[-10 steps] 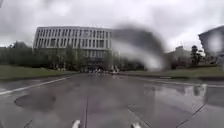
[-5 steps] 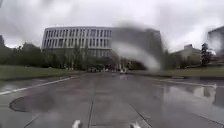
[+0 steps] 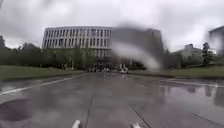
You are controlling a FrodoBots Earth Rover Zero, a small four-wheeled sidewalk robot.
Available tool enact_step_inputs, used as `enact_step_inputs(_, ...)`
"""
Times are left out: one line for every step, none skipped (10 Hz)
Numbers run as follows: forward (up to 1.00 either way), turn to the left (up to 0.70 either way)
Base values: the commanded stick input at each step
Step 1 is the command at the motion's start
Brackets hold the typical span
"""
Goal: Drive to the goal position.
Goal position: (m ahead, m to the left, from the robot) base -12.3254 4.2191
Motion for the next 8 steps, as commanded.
enact_step_inputs(0.7, 0.0)
enact_step_inputs(0.7, 0.0)
enact_step_inputs(0.7, 0.0)
enact_step_inputs(0.7, -0.02)
enact_step_inputs(0.7, -0.11)
enact_step_inputs(0.7, -0.22)
enact_step_inputs(0.7, -0.26)
enact_step_inputs(0.7, -0.01)
